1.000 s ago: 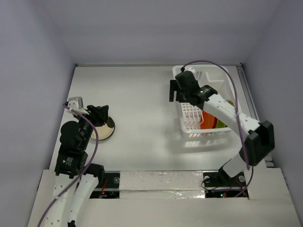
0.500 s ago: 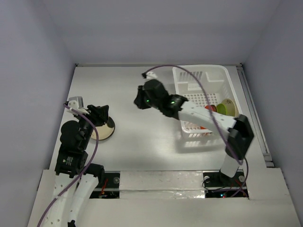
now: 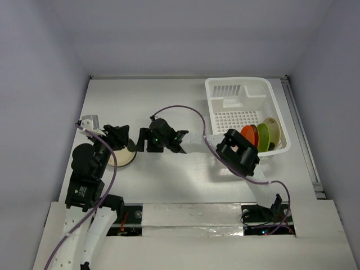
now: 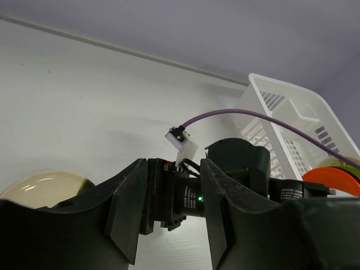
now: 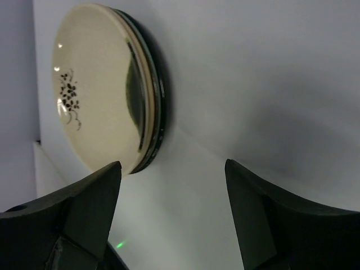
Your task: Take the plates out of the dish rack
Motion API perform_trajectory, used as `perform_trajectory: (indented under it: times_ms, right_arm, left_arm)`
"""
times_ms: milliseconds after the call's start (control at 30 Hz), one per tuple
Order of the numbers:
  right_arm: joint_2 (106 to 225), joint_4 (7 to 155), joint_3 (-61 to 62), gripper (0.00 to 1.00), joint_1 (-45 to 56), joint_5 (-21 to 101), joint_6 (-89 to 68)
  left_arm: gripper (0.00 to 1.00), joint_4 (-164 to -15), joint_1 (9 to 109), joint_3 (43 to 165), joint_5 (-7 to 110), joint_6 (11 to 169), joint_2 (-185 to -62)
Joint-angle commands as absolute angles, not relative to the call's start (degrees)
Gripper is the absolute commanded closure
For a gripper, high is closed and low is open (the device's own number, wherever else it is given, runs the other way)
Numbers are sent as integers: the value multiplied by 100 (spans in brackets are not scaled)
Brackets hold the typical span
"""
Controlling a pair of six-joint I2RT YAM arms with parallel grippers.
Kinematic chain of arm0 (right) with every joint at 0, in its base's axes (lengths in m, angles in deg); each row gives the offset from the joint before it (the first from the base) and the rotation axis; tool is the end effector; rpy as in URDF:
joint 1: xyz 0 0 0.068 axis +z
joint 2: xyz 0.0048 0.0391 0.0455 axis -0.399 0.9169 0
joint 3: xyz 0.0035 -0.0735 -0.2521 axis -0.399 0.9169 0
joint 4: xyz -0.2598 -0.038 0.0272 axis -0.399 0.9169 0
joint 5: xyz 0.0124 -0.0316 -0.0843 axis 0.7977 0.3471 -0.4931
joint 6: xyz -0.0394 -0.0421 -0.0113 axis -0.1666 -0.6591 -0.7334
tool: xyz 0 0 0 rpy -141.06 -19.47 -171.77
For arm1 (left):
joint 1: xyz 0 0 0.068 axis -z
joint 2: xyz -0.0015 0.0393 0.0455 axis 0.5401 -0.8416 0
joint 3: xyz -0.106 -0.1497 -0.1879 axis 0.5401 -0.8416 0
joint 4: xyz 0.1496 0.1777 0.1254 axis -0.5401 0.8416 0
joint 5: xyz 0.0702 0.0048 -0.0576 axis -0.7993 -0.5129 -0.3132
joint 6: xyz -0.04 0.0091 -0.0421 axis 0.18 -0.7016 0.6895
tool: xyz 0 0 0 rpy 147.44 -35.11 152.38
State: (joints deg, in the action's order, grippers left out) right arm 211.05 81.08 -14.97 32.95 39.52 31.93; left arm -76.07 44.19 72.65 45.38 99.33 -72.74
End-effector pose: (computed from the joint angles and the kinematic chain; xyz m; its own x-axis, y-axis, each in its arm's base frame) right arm 0.2727 0.4210 0.1502 -0.8821 0.0265 -0.4702 -0.3277 0.6825 0.6533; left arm 0.1256 -0.0270 0.3538 -0.0163 -0.3645 -0.9311 0.2427 0.9019 -0.3573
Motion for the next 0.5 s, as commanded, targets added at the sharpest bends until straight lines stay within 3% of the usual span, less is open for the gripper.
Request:
perform_trajectory:
  times_ms: [0,167,467]
  right_arm:
    - [21205,6966,-1709,20,3475,4396,3778]
    - [21601,6631,-1849,20,3528,4511,4305]
    - [22005,6122,-1709,39,3528,4230,5140]
  left_arm:
    - [61,-7856,4394,7435,4617,9937,-7211]
    - [61,-7839,4394,7426,4626,9945,-7202]
    - [61,-7830,4394,7435,4626,9937,-7202]
